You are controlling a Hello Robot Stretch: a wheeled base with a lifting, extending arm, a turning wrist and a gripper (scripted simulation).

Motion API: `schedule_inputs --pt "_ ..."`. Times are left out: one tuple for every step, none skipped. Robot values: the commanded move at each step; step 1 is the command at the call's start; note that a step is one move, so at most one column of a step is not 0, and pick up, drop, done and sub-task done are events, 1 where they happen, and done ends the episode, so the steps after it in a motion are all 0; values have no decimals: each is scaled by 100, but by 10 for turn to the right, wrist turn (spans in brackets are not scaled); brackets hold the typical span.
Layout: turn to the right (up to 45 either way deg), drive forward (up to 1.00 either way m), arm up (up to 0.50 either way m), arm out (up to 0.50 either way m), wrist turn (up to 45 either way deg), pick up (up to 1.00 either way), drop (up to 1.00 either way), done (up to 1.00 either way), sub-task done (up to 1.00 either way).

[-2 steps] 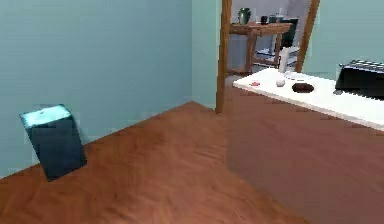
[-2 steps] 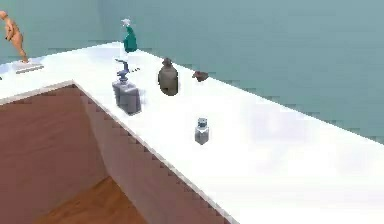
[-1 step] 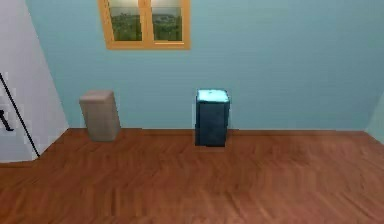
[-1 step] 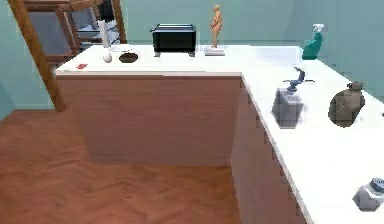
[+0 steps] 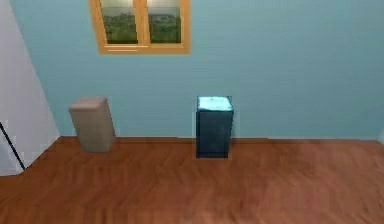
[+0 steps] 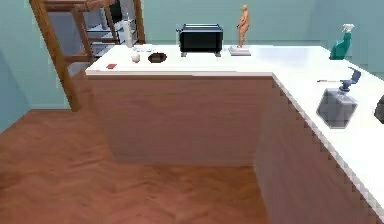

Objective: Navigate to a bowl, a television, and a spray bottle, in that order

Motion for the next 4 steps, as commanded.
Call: schedule_inputs --pt "450 0 0 0 0 0 0 0 0" --pt "0 100 0 0 0 0 0 0 0" --pt "120 0 0 0 0 0 0 0 0" --pt "0 20 0 0 0 0 0 0 0"
